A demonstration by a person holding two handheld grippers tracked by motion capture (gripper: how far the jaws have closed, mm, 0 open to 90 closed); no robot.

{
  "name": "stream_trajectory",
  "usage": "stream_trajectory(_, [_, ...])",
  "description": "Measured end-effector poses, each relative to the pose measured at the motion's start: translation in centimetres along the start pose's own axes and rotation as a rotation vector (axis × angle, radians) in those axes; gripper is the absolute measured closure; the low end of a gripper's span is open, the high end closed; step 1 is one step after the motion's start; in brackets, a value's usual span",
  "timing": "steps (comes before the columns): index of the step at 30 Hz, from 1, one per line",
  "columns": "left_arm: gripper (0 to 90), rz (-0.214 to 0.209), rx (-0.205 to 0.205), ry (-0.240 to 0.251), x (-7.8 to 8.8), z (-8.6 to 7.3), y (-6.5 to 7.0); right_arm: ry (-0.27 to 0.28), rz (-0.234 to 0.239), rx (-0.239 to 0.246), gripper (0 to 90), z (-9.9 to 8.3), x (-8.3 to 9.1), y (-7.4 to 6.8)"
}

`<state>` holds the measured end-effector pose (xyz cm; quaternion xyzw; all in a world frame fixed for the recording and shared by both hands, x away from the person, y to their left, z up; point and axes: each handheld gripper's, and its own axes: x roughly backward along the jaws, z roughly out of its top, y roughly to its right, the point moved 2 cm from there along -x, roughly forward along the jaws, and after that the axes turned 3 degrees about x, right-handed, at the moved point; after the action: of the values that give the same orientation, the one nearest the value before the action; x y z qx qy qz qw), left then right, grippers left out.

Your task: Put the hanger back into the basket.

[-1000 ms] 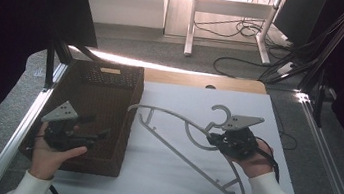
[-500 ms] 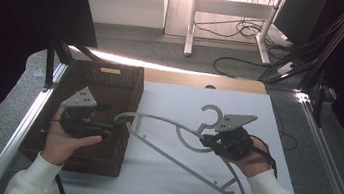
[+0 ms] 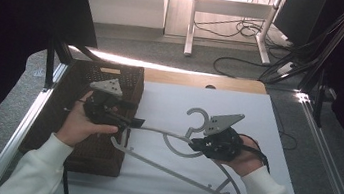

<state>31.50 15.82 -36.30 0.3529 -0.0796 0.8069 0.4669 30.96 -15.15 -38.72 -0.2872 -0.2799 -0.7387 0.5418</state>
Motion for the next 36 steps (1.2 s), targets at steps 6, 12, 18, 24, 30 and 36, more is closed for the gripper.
stream_trajectory(6, [33.7,-0.093,-0.023,-0.131,-1.5,0.4,-0.2,-0.014,0.011,0.028,83.2,0.4,-0.4,-0.3])
stream_trajectory(12, [41.0,-0.157,-0.082,-0.272,-2.9,0.5,0.4,-0.015,0.026,0.065,83.2,1.0,-0.8,-0.7])
stream_trajectory(18, [60.3,-0.203,-0.126,-0.393,-4.1,0.4,1.2,-0.009,0.042,0.1,83.2,1.7,-1.0,-1.1])
stream_trajectory(24, [78.3,-0.211,-0.135,-0.406,-4.2,0.4,1.2,-0.004,0.04,0.109,83.1,2.0,-1.2,-1.2])
stream_trajectory(30, [80.7,-0.224,-0.146,-0.344,-3.5,0.3,1.9,0.031,0.018,0.09,78.5,1.8,-1.1,-0.9])
stream_trajectory(36, [81.8,-0.185,-0.136,-0.29,-2.4,0.1,1.9,0.083,-0.026,0.055,58.7,1.3,-0.7,-0.7])
